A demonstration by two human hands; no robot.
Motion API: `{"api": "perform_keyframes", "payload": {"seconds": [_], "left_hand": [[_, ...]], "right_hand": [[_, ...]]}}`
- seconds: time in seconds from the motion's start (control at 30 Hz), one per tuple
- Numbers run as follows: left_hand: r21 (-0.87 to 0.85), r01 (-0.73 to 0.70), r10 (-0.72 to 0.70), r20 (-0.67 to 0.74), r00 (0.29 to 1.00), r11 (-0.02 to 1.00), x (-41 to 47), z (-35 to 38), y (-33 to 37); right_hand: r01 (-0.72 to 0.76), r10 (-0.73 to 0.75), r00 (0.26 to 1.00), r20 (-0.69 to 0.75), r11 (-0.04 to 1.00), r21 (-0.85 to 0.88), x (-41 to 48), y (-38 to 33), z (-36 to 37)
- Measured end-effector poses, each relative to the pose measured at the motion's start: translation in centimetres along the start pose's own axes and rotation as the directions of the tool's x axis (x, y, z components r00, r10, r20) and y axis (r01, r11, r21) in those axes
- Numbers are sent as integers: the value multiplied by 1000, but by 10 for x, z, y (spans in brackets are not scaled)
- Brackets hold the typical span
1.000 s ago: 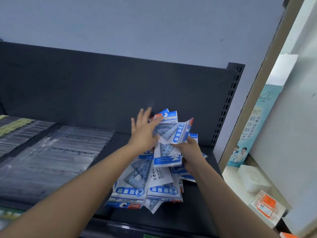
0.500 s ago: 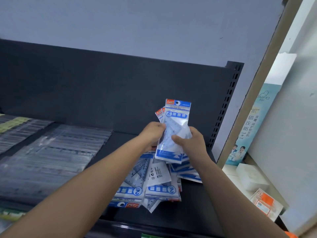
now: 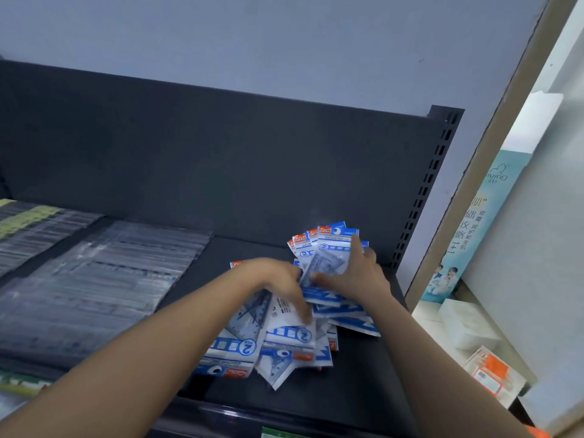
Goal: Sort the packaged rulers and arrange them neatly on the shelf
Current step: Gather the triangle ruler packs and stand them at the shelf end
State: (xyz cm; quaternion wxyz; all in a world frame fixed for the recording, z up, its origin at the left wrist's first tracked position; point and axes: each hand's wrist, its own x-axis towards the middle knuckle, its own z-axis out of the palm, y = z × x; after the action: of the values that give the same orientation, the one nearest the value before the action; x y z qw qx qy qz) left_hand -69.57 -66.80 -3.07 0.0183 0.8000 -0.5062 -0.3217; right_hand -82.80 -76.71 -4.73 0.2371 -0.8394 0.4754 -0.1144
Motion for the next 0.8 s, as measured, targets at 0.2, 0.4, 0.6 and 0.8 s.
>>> {"api": "perform_keyframes", "payload": {"seconds": [0.2, 0.4, 0.6, 0.8], "left_hand": [[229, 85, -57, -129, 990, 970, -1, 12, 11], [139, 60, -38, -159, 987, 989, 6, 28, 17], [44, 130, -117, -218, 969, 991, 11, 16, 8], [27, 160, -146, -271, 951, 987, 10, 9, 1]], "right_hand": [[18, -16, 999, 44, 999, -51, 9, 7, -7], [24, -18, 994, 110, 998, -52, 6, 13, 1], [12, -5, 994, 106, 998, -61, 3, 24, -6], [12, -5, 990, 144, 999, -49, 1, 25, -9]]}}
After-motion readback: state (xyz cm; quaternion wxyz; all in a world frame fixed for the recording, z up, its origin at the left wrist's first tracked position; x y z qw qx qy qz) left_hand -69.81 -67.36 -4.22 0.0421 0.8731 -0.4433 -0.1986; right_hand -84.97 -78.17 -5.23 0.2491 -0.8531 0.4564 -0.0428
